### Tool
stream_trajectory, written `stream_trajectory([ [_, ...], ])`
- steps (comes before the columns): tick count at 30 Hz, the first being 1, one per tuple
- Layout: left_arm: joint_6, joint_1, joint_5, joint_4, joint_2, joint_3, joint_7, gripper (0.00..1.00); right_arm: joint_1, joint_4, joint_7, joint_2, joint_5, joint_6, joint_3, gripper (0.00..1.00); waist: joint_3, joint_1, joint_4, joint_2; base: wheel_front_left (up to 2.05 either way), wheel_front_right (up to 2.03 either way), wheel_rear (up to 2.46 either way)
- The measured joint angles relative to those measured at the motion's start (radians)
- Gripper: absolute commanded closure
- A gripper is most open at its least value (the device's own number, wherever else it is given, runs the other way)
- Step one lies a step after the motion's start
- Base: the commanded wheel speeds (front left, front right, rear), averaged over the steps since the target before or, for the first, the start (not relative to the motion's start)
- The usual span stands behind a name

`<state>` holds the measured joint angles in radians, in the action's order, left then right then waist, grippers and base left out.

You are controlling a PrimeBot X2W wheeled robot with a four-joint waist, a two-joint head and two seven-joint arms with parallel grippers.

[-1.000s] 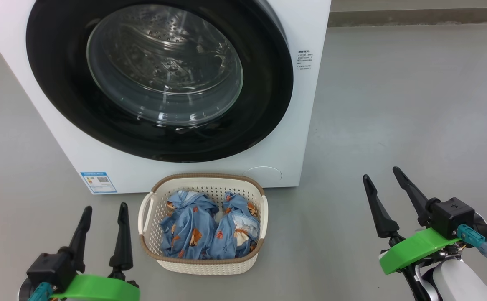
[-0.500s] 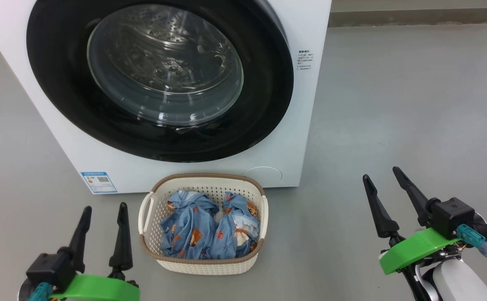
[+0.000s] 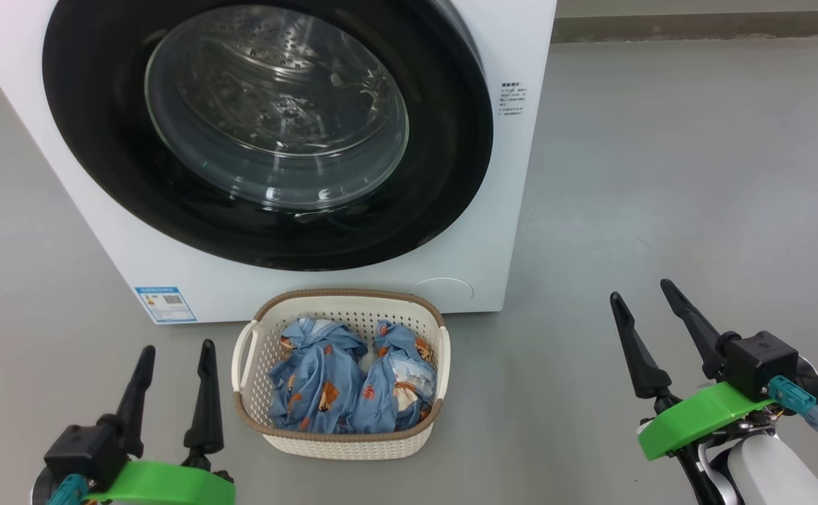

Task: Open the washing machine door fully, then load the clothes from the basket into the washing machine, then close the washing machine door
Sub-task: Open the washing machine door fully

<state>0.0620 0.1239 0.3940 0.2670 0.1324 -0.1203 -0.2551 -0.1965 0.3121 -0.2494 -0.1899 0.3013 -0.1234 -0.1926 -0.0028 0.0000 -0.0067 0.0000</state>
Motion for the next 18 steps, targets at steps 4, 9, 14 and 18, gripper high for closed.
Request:
stream_trajectory([
  [4, 0.0, 0.0, -0.001, -0.002, 0.0, 0.0, 0.0, 0.0, 0.0, 0.0, 0.0, 0.0, 0.0, 0.0, 0.003, 0.0, 0.002, 0.0, 0.001, 0.0, 0.0, 0.0, 0.0],
  [9, 0.0, 0.0, -0.001, -0.003, 0.0, 0.0, 0.0, 0.0, 0.0, -0.003, 0.0, 0.0, 0.0, 0.0, 0.007, 0.0, 0.004, 0.0, 0.001, 0.0, 0.0, 0.0, 0.0],
  [14, 0.009, 0.0, 0.0, -0.012, 0.0, 0.0, 0.0, 0.0, 0.0, -0.011, 0.0, -0.002, 0.0, 0.0, 0.01, 0.0, 0.008, 0.0, 0.002, 0.0, 0.0, 0.0, 0.0],
  [18, 0.009, 0.0, 0.0, -0.019, 0.0, 0.003, 0.0, 0.0, -0.001, -0.016, 0.0, -0.007, 0.0, 0.0, 0.017, 0.02, 0.018, 0.0, 0.004, 0.0, 0.0, 0.0, 0.0],
])
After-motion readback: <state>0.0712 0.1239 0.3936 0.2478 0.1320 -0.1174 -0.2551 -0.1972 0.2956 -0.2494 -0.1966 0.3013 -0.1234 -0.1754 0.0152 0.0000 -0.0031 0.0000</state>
